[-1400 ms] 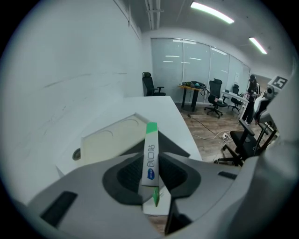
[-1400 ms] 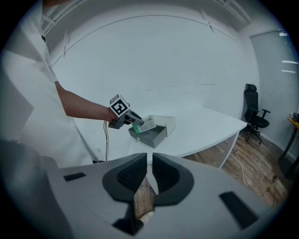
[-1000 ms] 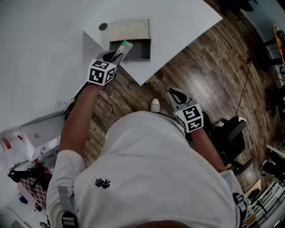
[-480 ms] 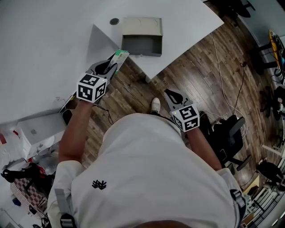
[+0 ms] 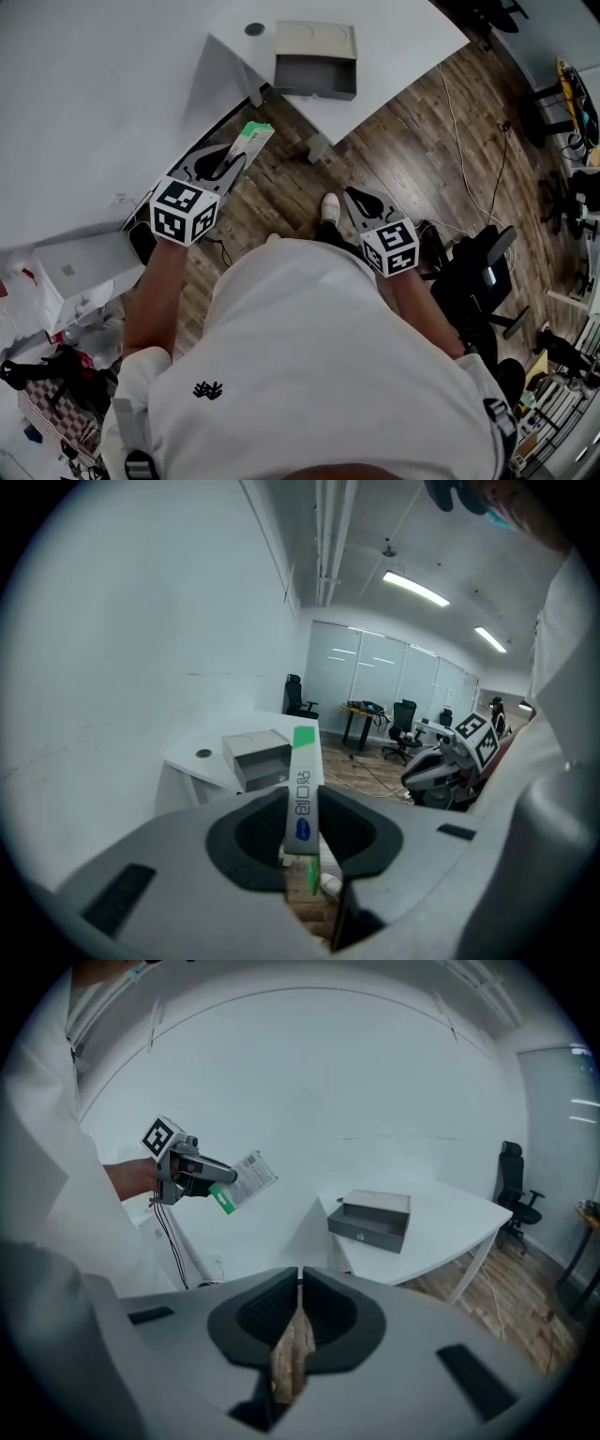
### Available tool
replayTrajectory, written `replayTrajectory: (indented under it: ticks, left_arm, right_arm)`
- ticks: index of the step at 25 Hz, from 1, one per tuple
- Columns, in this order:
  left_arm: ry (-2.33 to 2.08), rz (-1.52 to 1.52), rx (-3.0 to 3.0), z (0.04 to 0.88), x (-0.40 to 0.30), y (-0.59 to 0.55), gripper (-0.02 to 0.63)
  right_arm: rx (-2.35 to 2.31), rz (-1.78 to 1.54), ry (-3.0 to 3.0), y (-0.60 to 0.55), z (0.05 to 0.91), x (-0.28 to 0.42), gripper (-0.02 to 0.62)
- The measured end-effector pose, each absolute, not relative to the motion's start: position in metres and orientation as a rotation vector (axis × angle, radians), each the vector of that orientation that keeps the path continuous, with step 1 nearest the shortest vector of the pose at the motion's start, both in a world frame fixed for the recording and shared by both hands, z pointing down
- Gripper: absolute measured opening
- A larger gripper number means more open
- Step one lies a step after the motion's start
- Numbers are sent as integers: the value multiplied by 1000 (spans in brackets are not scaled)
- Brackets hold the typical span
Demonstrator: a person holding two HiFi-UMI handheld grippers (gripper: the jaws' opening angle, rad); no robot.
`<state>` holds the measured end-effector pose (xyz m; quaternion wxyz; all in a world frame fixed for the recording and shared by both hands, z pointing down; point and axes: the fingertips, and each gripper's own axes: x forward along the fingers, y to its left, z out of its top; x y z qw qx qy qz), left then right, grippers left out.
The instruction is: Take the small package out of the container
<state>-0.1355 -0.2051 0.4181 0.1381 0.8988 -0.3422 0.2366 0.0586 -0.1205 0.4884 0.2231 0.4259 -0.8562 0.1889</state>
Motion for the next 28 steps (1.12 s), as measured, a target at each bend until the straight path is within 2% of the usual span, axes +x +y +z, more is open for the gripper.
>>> replayTrajectory:
  ticks: [10,28]
  left_arm:
    - [-904,684,2618,421,-155,-140,98]
    - [-873,661,2618,429,-161,-115,98]
  right_arm:
    - [1223,531,-2333,-76,490,37,15]
    - [1208,458,-2336,-65,481,19,8]
